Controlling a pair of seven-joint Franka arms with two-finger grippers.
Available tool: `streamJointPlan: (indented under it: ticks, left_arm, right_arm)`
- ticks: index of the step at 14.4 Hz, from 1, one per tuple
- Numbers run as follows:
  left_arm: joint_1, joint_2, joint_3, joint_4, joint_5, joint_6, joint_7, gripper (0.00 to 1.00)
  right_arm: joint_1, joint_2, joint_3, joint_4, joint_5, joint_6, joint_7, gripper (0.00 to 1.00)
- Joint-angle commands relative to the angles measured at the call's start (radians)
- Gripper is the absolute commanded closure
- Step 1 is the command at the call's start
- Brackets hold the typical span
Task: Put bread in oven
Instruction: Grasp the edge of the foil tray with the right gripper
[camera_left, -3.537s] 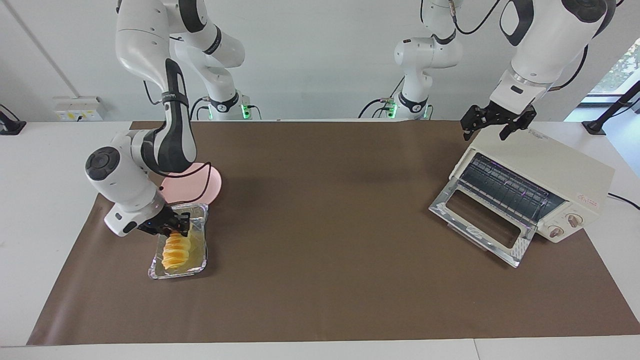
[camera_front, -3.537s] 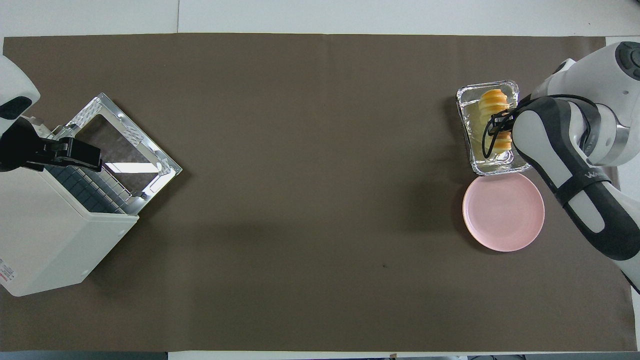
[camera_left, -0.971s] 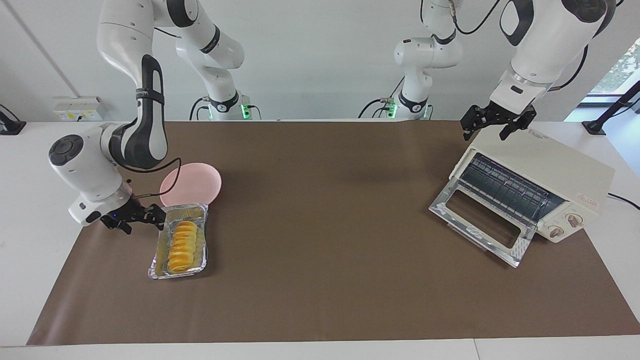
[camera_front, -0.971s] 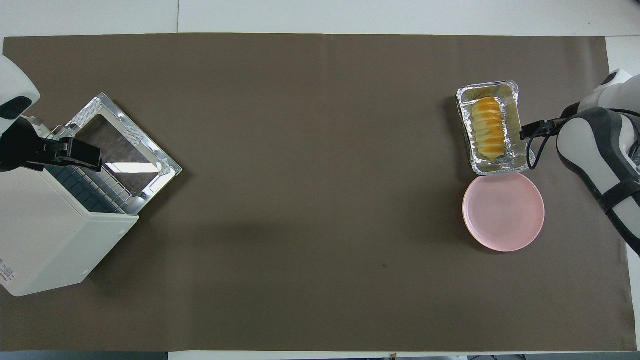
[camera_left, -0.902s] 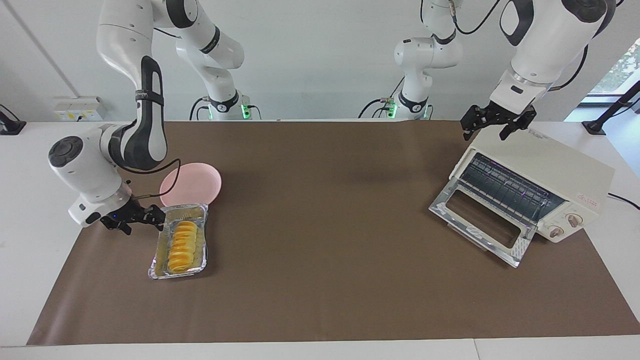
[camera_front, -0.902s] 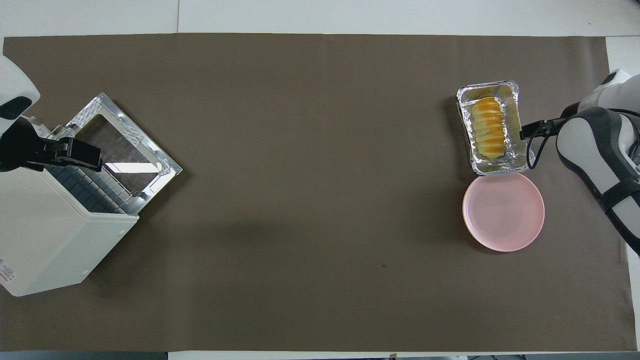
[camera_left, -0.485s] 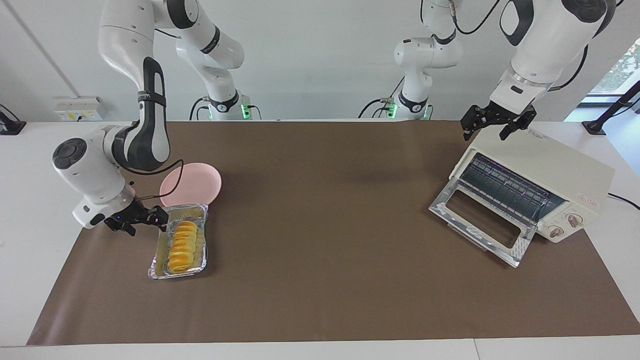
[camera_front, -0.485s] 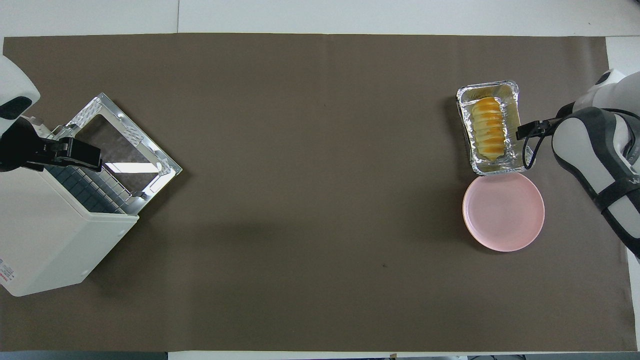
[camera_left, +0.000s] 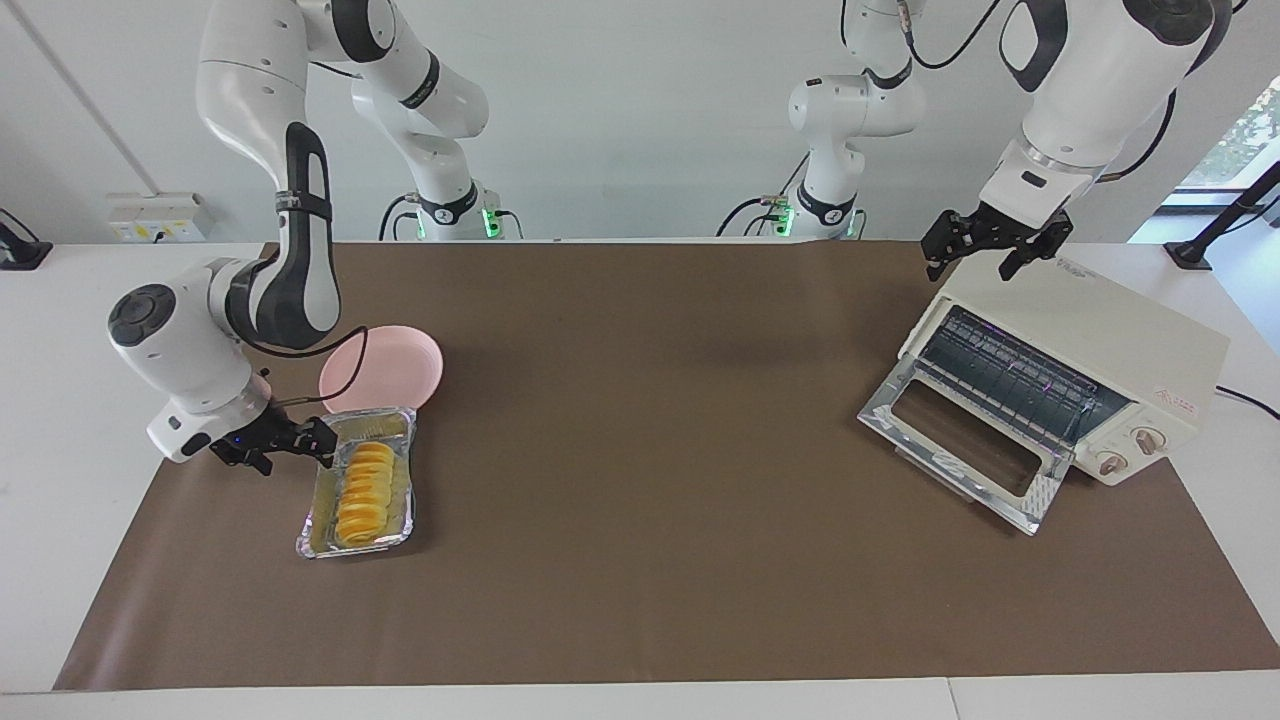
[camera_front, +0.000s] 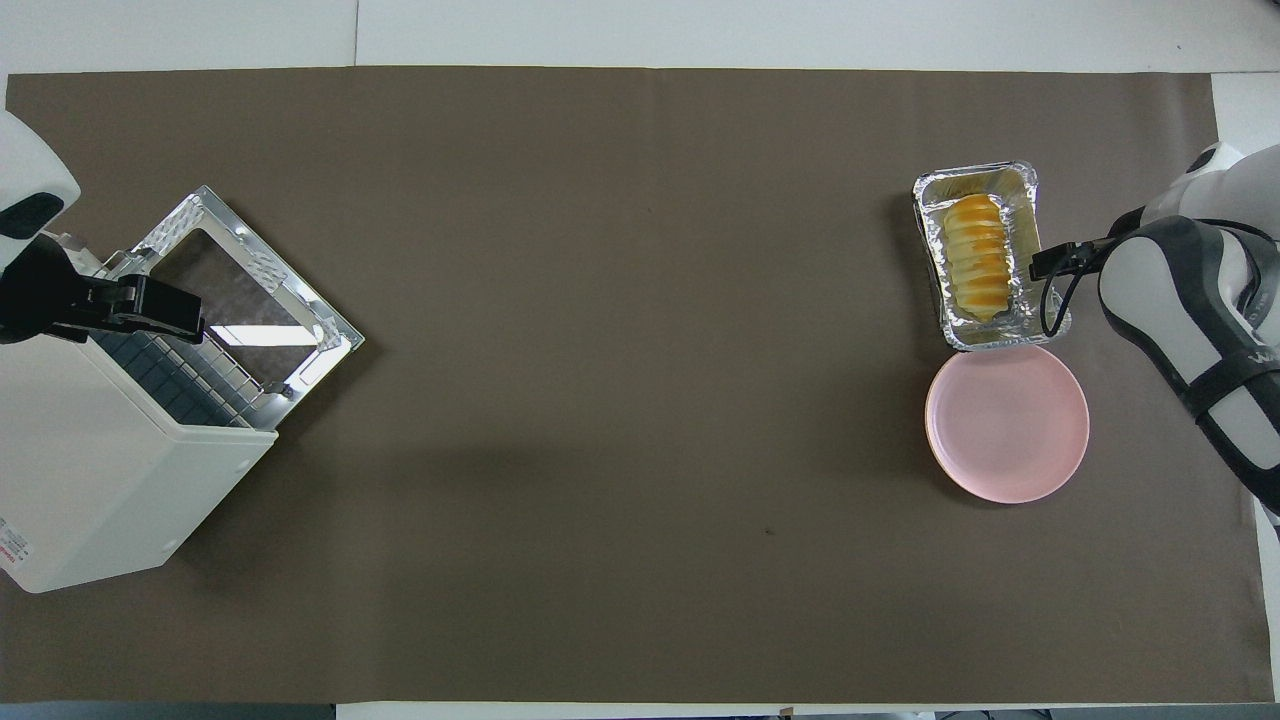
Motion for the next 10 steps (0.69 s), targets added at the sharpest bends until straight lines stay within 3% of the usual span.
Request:
streamJointPlan:
  ticks: [1,3,5,7,9,10]
  left_arm:
    - [0.020,-0.008,-0.010,-0.001,-0.008,-0.001,0.011,0.00]
    - [0.020,-0.008,-0.010,-0.001,-0.008,-0.001,0.011,0.00]
    - [0.020,-0.008,-0.010,-0.001,-0.008,-0.001,0.011,0.00]
    - [0.020,-0.008,-0.010,-0.001,-0.008,0.001,0.011,0.00]
    - [0.020,-0.008,-0.010,-0.001,-0.008,-0.001,0.011,0.00]
    - [0.020,-0.008,-0.010,-0.001,-0.008,-0.001,0.011,0.00]
  right_arm:
    - [-0.005,0.039,0.006,0.016,-0.001,0.026,0.012,0.05]
    - [-0.005,0.046,0.006,0.016,-0.003,0.051,0.012,0.06]
    - [-0.007,0.049,0.006,0.016,-0.003,0.053,0.012,0.20]
    - [-0.010,0.050,0.006,0.016,-0.001,0.053,0.012,0.54]
    - [-0.008,0.050,0.006,0.016,-0.003,0.053,0.014,0.97]
    - [-0.010,0.050,0.006,0.016,-0.007,0.053,0.008,1.00]
